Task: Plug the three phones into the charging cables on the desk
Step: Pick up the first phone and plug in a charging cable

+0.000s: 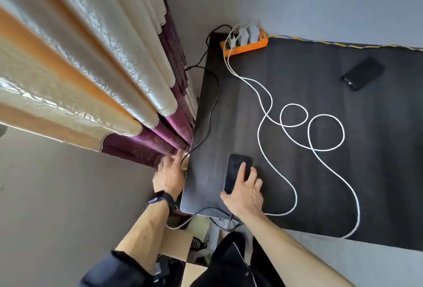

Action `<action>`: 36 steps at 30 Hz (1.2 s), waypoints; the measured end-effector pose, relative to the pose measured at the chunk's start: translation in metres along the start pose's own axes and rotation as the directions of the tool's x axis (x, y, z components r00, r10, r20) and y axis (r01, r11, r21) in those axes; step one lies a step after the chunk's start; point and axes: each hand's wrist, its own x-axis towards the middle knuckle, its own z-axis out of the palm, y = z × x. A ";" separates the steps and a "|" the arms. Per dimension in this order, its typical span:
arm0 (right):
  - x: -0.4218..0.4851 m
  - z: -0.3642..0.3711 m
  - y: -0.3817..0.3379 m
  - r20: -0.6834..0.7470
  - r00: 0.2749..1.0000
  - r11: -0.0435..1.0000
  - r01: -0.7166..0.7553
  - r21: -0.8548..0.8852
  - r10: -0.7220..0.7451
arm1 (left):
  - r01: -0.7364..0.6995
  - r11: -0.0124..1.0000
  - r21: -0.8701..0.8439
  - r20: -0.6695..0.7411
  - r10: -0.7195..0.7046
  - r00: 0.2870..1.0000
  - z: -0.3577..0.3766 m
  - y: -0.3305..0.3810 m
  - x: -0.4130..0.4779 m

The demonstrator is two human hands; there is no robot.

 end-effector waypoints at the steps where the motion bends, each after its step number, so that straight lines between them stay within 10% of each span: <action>1: 0.000 0.000 0.004 -0.002 1.000 1.000 0.020 0.020 -0.019 | -0.016 1.000 -0.001 -0.055 0.016 0.998 0.004 0.005 -0.009; 12: -0.009 0.001 -0.004 0.042 0.998 0.999 0.042 0.020 -0.042 | -0.610 0.759 0.227 0.028 0.621 0.783 0.065 0.008 -0.109; 18: -0.002 0.000 -0.019 0.052 0.991 0.992 0.123 0.003 -0.123 | -0.452 0.835 0.313 -0.072 0.495 0.866 0.045 -0.041 -0.103; 25: -0.002 0.009 -0.039 0.122 0.962 0.970 0.244 0.007 -0.243 | -0.087 0.995 -0.041 -0.054 0.084 0.995 0.030 -0.041 -0.098; 30: 0.001 0.003 -0.029 0.162 0.939 0.949 0.284 0.138 -0.305 | -0.081 0.959 -0.271 -0.030 0.076 0.997 0.040 -0.004 -0.092; 36: 0.000 0.003 -0.003 0.259 0.852 0.883 0.394 0.256 -0.455 | -0.043 0.990 -0.136 -0.022 0.041 0.999 0.047 0.016 -0.089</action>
